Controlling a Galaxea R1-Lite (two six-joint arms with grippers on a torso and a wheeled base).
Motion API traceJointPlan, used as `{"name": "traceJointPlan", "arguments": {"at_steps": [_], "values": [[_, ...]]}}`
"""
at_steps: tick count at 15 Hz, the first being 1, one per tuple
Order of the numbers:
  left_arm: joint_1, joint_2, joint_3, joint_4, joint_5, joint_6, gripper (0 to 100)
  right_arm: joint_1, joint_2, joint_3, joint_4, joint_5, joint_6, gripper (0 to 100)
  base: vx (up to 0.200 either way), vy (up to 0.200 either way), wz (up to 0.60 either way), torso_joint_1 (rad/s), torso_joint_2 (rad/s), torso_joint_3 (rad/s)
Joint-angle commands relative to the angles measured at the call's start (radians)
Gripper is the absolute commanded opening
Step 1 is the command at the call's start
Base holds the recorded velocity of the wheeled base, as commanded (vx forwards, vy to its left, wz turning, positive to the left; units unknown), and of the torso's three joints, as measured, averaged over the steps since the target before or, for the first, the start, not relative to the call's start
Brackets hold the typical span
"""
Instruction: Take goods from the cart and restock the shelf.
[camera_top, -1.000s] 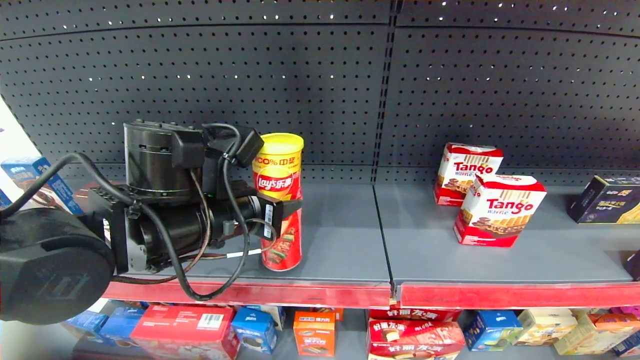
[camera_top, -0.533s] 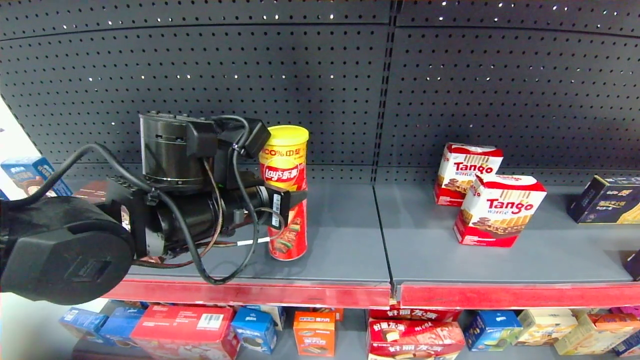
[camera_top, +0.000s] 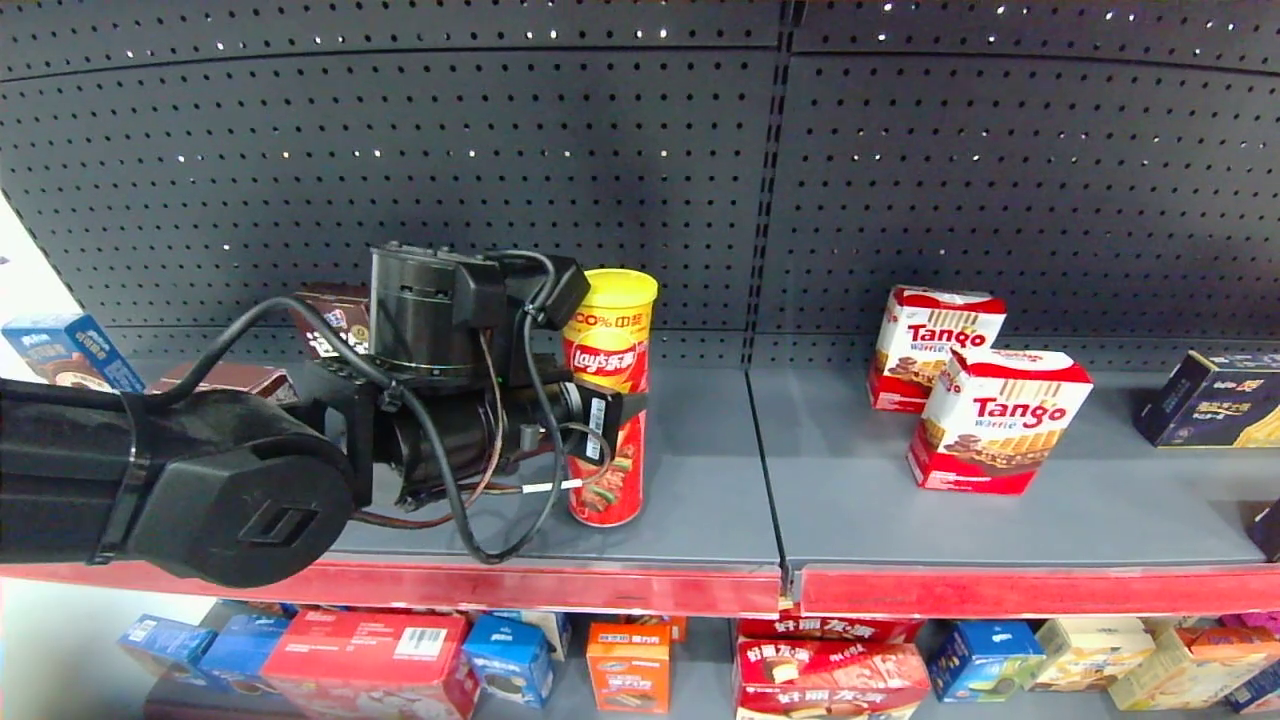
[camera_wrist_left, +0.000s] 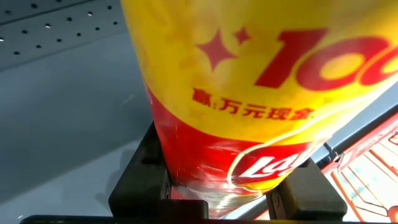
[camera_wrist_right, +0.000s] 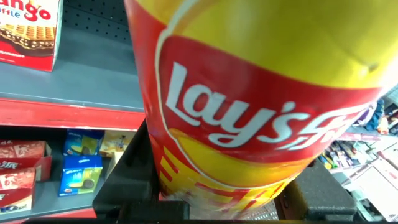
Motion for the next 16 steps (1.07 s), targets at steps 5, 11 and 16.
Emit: {"name": "traceJointPlan", "arguments": {"at_steps": [5, 11, 16], "values": [[0.012, 0.018, -0.006, -0.001, 0.002, -0.001, 0, 0.008, 0.009, -0.007, 0.000, 0.000, 0.000, 0, 0.000, 0.000, 0.00, 0.000, 0.00, 0.000], [0.027, 0.017, 0.013, -0.001, 0.002, -0.001, 0, 0.010, 0.007, -0.012, 0.000, -0.002, 0.000, 0, 0.000, 0.000, 0.00, 0.000, 0.00, 0.000], [0.037, 0.011, 0.034, -0.002, 0.002, -0.001, 0, 0.008, 0.006, -0.009, 0.000, 0.000, 0.000, 0, 0.000, 0.000, 0.00, 0.000, 0.00, 0.000]]}}
